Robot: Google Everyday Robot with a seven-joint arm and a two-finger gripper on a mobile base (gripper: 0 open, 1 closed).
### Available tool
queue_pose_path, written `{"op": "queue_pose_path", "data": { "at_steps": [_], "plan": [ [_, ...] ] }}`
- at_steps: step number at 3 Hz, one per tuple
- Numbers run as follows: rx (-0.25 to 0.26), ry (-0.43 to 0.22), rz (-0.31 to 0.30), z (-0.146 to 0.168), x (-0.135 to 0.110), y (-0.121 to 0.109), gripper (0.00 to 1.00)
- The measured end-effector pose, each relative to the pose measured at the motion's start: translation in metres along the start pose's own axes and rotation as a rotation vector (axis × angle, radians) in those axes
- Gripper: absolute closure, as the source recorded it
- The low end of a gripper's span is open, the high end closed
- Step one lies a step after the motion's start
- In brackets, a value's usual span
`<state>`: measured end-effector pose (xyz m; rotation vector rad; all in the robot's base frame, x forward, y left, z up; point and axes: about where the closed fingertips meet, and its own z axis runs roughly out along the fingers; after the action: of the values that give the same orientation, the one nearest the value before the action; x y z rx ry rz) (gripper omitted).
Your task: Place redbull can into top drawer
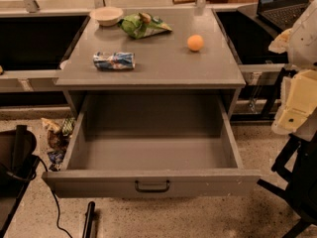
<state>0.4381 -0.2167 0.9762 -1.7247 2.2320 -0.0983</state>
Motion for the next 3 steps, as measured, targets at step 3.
{"op": "queue_pose_path", "data": {
  "at_steps": [3],
  "plan": [
    [0.087,-0.314,-0.027,0.014,-0.112,-0.096,0.00]
  ]
}}
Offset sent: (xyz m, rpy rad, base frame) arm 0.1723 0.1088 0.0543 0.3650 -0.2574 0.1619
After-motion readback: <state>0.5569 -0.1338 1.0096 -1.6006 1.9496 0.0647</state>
